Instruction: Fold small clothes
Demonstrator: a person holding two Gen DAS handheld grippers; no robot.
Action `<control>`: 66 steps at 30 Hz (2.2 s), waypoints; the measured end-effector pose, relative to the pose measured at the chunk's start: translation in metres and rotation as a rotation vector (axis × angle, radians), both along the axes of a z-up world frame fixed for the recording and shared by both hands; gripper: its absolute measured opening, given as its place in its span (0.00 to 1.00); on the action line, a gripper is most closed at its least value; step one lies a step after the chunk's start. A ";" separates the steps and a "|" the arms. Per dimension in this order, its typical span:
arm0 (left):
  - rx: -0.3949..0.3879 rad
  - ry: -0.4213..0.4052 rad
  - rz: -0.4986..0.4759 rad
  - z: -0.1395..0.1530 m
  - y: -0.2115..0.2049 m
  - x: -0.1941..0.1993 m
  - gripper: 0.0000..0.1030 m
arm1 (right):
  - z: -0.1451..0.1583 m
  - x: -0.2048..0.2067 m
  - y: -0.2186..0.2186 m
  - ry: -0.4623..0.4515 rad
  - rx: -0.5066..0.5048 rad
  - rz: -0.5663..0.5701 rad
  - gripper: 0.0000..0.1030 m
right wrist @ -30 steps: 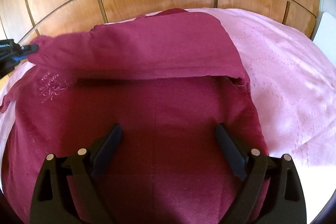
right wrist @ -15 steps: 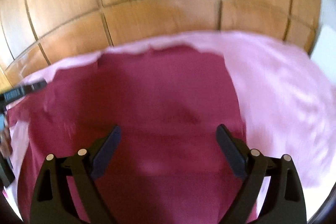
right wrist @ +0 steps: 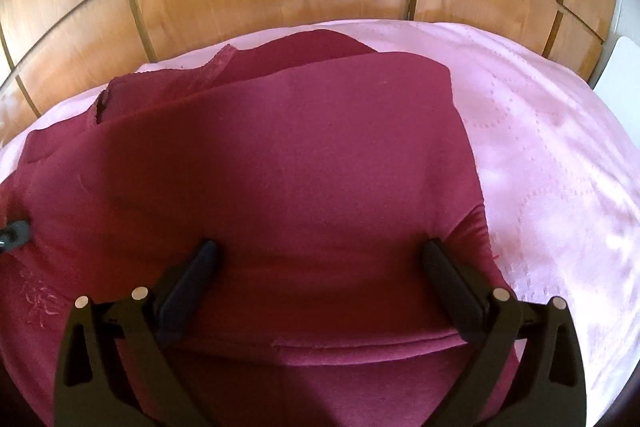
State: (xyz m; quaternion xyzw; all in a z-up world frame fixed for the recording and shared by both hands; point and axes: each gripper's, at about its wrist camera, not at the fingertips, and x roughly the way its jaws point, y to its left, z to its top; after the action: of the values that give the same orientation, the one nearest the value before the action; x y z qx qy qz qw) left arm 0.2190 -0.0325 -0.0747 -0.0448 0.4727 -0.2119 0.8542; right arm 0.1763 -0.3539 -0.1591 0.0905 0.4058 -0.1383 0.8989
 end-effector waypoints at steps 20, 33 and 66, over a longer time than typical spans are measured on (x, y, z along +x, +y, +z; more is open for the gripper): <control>-0.276 -0.044 0.762 0.002 0.336 -0.082 0.43 | 0.001 0.000 0.003 -0.001 -0.018 -0.003 0.98; -0.270 0.041 0.920 -0.018 0.396 -0.021 0.29 | 0.002 0.000 0.004 -0.002 -0.026 -0.003 0.98; -0.101 -0.102 -0.159 0.019 0.009 -0.106 0.31 | 0.026 -0.006 0.000 0.001 0.105 0.034 0.95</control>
State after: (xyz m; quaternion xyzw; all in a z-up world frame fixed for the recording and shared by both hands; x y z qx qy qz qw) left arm 0.1131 -0.0239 -0.0556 -0.0391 0.4195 -0.3047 0.8542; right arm 0.1699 -0.3535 -0.1335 0.1305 0.4147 -0.1018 0.8948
